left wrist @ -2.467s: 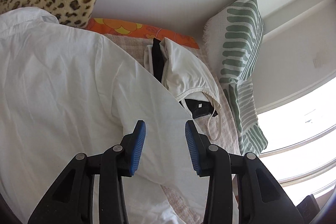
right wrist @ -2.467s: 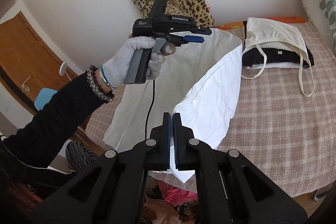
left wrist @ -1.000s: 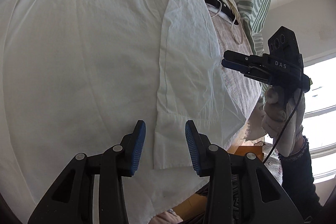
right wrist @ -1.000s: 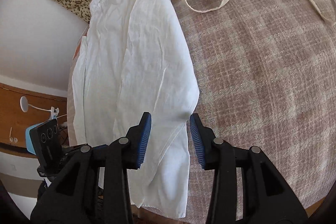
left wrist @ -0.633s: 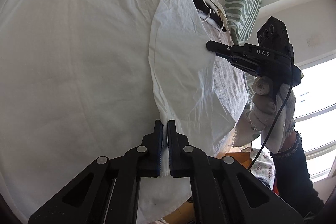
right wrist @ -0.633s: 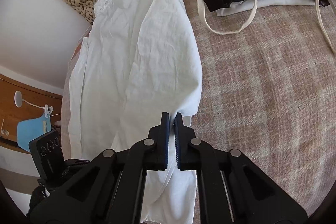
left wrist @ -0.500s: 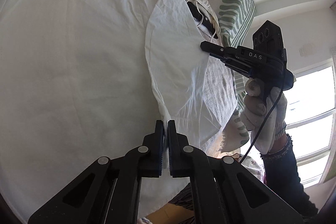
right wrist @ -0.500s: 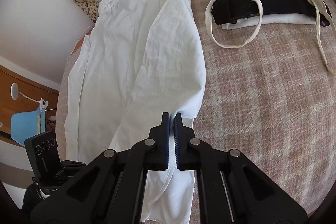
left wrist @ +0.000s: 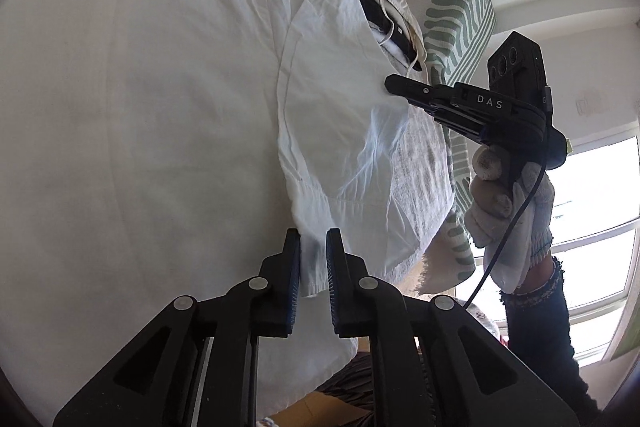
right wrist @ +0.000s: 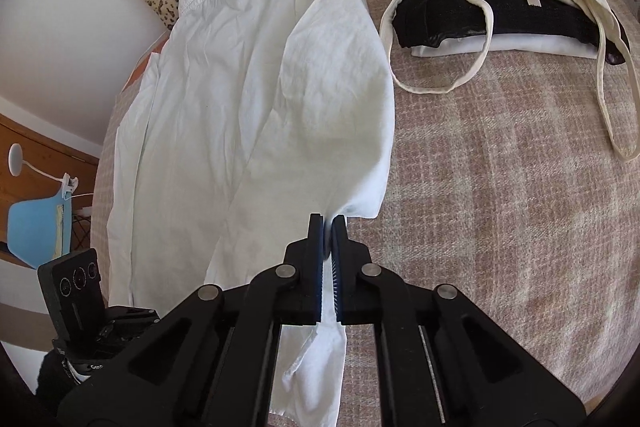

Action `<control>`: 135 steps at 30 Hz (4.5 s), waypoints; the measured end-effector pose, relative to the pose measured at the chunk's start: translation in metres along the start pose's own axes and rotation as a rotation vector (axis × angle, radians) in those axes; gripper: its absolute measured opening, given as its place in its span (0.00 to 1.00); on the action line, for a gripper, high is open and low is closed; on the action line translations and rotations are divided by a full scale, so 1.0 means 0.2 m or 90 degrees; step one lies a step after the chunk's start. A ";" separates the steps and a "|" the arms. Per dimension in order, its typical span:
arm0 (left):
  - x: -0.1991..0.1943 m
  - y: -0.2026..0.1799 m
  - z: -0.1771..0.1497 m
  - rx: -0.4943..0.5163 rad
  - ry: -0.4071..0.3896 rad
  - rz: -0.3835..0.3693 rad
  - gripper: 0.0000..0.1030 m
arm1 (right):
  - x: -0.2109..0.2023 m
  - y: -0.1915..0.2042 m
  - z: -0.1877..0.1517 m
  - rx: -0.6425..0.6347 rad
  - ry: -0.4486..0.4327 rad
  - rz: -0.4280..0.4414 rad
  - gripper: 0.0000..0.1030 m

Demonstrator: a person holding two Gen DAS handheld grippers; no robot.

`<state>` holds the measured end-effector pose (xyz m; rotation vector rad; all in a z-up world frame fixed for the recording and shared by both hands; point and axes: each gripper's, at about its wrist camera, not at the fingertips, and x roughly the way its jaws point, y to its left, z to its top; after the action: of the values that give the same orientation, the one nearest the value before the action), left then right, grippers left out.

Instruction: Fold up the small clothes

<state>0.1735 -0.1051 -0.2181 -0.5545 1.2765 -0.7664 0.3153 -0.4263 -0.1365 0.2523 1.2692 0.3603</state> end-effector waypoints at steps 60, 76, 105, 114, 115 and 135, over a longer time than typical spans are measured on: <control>0.23 -0.22 -0.12 0.173 0.066 0.011 0.12 | 0.40 0.29 1.17 -0.084 -0.008 -0.210 0.22; 0.24 -0.22 -0.18 0.184 0.081 -0.015 0.12 | 0.36 0.55 1.17 -0.145 -0.052 -0.151 0.04; 0.05 -0.04 0.06 0.039 -0.087 0.007 0.06 | 0.46 0.53 1.10 -0.225 0.024 -0.223 0.22; 0.03 -0.10 0.01 0.083 -0.111 0.014 0.01 | 0.54 0.50 1.06 -0.252 0.039 -0.303 0.04; 0.02 -0.10 0.00 0.085 -0.113 0.016 0.01 | 0.54 0.51 1.05 -0.253 0.031 -0.297 0.04; 0.05 -0.02 0.05 -0.003 -0.110 0.023 0.25 | 0.46 0.51 1.04 -0.222 0.002 -0.211 0.02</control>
<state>0.1839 -0.1157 -0.2203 -0.5876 1.1267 -0.6710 0.5251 -0.2934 -0.1206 -0.2531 1.2047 0.2890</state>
